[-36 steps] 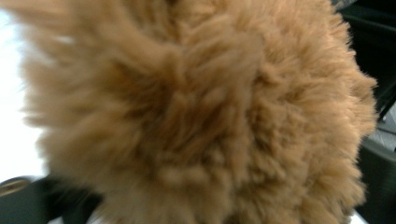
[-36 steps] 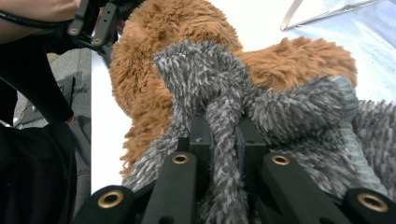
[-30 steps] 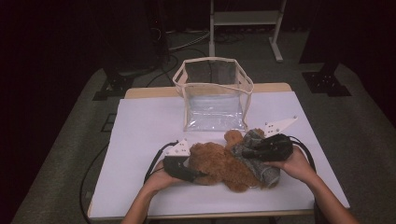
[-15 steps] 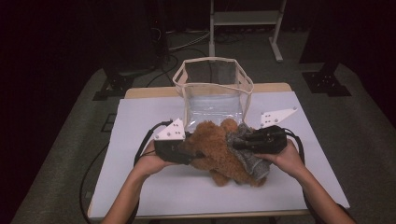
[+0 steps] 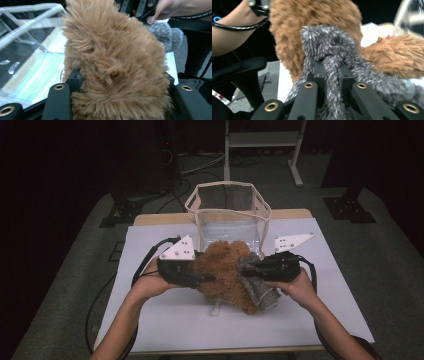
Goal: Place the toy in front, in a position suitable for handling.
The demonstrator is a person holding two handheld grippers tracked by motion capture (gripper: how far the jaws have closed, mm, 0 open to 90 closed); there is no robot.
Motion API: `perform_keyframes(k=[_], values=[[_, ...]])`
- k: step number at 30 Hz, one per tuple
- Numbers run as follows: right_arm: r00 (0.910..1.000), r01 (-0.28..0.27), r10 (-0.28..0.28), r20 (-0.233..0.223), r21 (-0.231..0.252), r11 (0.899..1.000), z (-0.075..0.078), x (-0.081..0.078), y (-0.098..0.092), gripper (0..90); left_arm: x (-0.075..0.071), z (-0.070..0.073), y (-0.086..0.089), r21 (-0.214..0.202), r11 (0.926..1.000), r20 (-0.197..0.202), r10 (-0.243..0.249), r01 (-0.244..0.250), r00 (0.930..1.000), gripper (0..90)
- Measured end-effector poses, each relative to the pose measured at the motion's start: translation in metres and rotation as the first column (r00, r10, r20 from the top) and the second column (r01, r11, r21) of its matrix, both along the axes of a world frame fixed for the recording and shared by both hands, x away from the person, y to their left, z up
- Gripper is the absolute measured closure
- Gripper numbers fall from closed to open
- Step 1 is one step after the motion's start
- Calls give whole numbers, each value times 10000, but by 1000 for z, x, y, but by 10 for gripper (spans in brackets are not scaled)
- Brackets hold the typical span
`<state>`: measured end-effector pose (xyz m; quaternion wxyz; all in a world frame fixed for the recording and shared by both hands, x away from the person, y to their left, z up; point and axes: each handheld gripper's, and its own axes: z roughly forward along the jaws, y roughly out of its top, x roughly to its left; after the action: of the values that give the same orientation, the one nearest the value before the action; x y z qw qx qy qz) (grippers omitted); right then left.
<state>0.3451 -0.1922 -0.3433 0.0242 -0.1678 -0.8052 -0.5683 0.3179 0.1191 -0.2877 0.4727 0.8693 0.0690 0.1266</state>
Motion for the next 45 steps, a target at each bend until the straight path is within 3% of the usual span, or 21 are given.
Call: perform_keyframes(k=[2,4,9,17,20,24,27,29,35,42,45], values=[[9998,134,-133,-177,69,9999,-3,1,-12,801,1,-2,-5,-234,9997,6,-78,78,10000,407],[9997,242,-242,-11,35,9997,6,0,-22,801,3,0,-14,-274,9994,83,-222,224,9997,405],[9976,257,-247,652,-140,9996,42,-3,-34,800,4,10,-39,-200,9979,472,-612,622,9970,388],[9910,172,-113,1332,-427,9989,98,-5,-46,800,13,20,-77,-212,9926,583,-1179,1193,9913,373],[9895,127,-11,1445,-794,9968,117,-3,-45,800,16,22,-88,-192,9906,586,-1342,1356,9892,370],[9887,-5,165,1490,-1071,9942,134,1,-43,800,23,27,-115,-243,9836,631,-1770,1789,9822,366],[9888,-12,240,1472,-1527,9883,135,2,-41,800,26,28,-130,-154,9815,700,-1896,1911,9794,350],[9917,173,68,1285,-1858,9824,123,5,-44,804,30,26,-135,13,9817,622,-1903,1906,9797,313],[9964,397,-268,810,-1620,9860,103,13,-64,811,33,24,-140,-169,9820,551,-1871,1883,9808,209],[9956,561,-421,835,-1734,9833,101,14,-68,810,29,33,-121,-203,9874,866,-1548,1571,9841,156],[9961,535,-416,781,-1565,9862,99,13,-71,810,31,31,-109,-321,9908,584,-1291,1311,9899,139]])
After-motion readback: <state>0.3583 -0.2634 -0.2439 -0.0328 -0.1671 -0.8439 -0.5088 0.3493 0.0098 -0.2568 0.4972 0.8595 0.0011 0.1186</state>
